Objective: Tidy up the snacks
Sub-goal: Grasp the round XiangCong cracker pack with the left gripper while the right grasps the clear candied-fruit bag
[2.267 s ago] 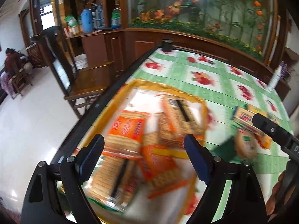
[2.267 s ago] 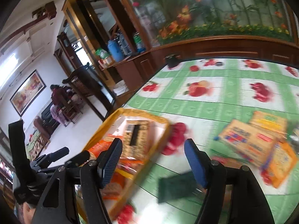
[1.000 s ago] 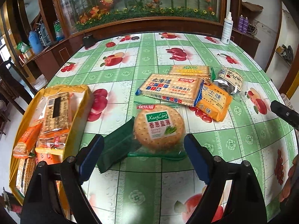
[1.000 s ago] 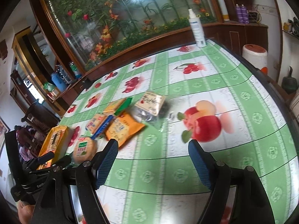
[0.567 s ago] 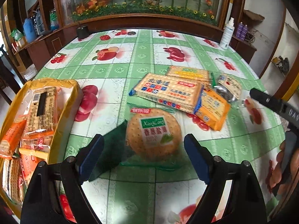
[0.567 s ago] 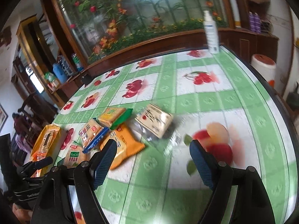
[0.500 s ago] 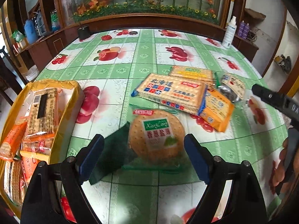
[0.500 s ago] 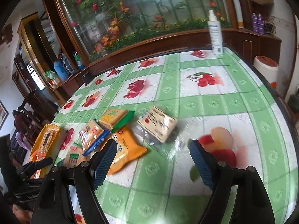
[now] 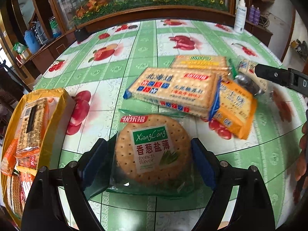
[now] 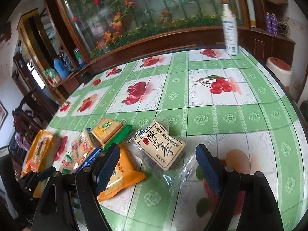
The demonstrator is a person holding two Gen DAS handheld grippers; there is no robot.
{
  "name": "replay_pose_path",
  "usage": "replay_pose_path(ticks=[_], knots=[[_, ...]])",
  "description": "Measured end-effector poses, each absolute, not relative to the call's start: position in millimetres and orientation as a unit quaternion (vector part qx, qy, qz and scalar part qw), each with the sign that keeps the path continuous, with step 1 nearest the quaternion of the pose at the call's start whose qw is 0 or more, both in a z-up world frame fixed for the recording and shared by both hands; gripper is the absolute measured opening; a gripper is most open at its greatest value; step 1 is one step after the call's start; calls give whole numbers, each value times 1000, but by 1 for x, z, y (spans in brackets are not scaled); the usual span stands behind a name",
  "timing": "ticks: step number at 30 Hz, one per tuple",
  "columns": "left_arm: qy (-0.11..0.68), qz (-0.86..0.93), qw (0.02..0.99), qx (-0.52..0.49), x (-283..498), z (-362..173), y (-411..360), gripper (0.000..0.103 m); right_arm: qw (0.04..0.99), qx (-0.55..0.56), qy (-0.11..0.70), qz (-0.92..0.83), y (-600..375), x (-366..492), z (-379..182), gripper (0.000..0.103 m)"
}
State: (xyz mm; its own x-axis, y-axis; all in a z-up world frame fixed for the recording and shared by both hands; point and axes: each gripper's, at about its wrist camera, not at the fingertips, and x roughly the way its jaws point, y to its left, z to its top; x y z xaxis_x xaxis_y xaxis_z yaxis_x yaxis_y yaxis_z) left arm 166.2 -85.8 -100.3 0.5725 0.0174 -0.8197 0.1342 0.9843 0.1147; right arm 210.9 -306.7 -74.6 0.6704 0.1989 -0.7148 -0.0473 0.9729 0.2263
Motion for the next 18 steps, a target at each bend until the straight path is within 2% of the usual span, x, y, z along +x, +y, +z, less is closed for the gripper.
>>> replay_pose_path(ticks=[7, 14, 16, 18], knots=[[464, -43, 882, 67, 170, -103, -80, 90, 902, 31, 426, 70, -293, 235, -90, 83], [468, -49, 880, 69, 172, -103, -81, 90, 907, -41, 415, 54, -279, 249, -89, 83], [470, -51, 879, 70, 173, -103, -81, 90, 908, -47, 413, 59, -280, 254, -85, 89], [471, -52, 878, 71, 173, -103, -81, 90, 909, -66, 408, 55, -280, 261, -80, 90]])
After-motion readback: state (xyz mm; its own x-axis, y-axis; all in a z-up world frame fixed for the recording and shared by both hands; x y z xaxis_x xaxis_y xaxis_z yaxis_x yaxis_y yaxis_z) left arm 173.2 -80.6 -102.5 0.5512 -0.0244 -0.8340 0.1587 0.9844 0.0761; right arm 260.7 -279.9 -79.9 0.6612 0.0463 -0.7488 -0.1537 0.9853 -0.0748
